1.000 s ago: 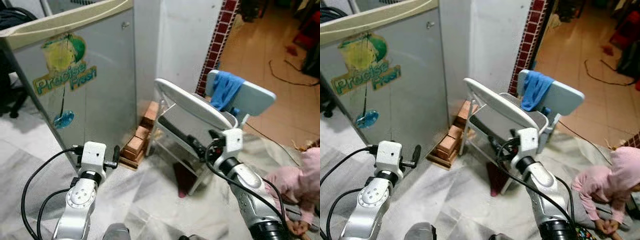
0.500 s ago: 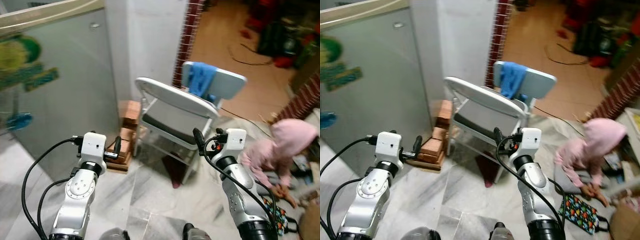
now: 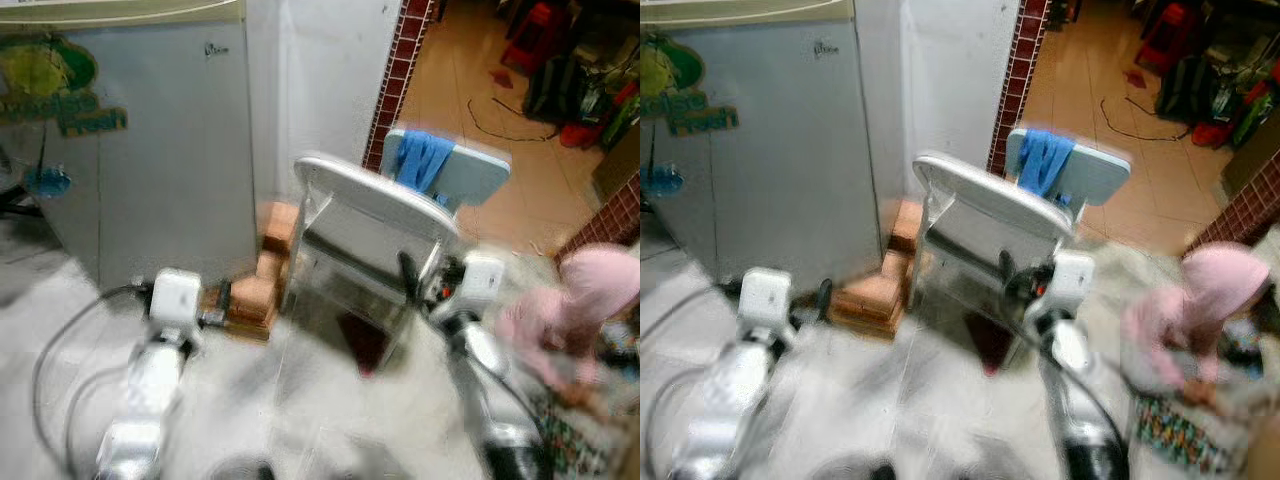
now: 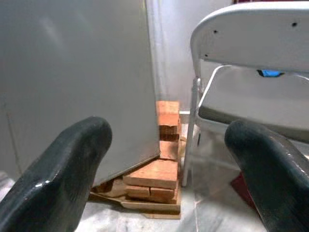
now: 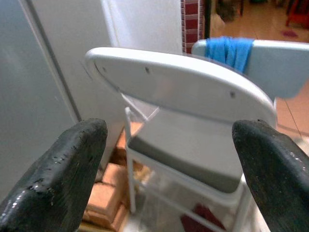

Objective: Restocking fridge

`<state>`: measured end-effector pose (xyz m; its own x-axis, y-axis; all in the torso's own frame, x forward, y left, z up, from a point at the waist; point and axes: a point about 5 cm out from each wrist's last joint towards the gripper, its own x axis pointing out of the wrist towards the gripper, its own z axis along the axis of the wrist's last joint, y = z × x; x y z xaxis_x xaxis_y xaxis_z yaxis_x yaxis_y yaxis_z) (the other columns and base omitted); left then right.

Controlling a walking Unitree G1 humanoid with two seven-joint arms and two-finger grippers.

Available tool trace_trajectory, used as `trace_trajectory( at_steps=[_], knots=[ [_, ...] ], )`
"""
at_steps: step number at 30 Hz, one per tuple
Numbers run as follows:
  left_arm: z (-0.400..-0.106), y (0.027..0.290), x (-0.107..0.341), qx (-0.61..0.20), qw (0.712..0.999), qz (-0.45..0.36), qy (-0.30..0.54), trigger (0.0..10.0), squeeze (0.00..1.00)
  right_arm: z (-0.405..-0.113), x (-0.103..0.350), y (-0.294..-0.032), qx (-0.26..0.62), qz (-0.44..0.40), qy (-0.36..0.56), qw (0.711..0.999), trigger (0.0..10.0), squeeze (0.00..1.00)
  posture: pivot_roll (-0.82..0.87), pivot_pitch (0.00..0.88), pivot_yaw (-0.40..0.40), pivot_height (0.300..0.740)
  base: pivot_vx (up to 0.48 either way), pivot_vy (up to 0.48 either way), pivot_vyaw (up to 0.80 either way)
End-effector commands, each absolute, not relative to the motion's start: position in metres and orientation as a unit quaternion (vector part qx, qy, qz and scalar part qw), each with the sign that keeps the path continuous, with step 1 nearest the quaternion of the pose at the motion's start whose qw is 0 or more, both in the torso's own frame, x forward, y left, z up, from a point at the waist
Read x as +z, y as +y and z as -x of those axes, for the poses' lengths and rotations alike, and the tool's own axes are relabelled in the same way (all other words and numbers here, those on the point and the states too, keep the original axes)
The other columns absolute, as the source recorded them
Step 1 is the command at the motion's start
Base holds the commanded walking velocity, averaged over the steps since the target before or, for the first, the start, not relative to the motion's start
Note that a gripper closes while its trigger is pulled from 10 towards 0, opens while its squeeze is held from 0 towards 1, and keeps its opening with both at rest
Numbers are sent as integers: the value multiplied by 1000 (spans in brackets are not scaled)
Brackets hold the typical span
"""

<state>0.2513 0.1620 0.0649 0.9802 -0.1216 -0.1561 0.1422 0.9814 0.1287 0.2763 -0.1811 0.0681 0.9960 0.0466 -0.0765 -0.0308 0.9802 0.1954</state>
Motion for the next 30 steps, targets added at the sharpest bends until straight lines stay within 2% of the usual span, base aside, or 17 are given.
trace_trajectory(
  at_steps=[1,12,16,30],
  knots=[
    [-253,169,68,-58,993,-77,70,10000,0,-277,71,-176,21,-96,35,995,10000,0,101,36,-26,740,0,472,0],
    [-252,169,64,-52,993,-72,77,10000,0,-274,67,-189,-14,-93,47,994,10000,0,90,12,-24,740,0,469,0],
    [-249,168,60,-51,993,-66,84,10000,0,-273,66,-188,-12,-92,51,994,10000,0,84,7,-23,740,0,465,-459],
    [-258,162,64,-62,993,-68,73,10000,0,-282,71,-183,-7,-89,43,995,10000,0,79,1,-18,740,0,459,-800]
  ],
)
